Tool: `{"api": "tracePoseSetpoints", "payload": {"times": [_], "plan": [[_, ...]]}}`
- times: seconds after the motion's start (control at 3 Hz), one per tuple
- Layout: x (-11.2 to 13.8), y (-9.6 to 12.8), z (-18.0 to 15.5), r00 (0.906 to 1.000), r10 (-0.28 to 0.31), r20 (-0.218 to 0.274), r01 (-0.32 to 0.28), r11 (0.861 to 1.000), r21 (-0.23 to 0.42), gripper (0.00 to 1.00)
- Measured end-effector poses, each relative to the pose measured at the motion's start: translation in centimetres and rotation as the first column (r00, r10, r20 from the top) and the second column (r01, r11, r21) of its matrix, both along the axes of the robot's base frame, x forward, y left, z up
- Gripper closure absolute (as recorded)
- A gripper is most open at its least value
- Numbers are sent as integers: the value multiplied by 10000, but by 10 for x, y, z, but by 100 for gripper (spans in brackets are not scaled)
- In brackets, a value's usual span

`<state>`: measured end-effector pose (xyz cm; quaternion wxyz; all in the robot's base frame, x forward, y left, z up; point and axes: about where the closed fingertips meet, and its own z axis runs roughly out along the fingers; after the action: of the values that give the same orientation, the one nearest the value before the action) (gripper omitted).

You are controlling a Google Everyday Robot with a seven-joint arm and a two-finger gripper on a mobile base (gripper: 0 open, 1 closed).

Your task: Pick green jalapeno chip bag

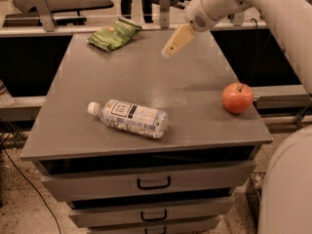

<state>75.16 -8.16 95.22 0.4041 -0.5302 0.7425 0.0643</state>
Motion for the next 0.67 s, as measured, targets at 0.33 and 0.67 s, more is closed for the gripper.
{"api": "tracePoseSetpoints", "payload": {"times": [0.33, 0.67], "plan": [[32, 24, -13, 9994, -131, 327, 104, 9966, 819, 0], [62, 38, -23, 9968, -511, 610, 403, 9852, 1666, 0]]}}
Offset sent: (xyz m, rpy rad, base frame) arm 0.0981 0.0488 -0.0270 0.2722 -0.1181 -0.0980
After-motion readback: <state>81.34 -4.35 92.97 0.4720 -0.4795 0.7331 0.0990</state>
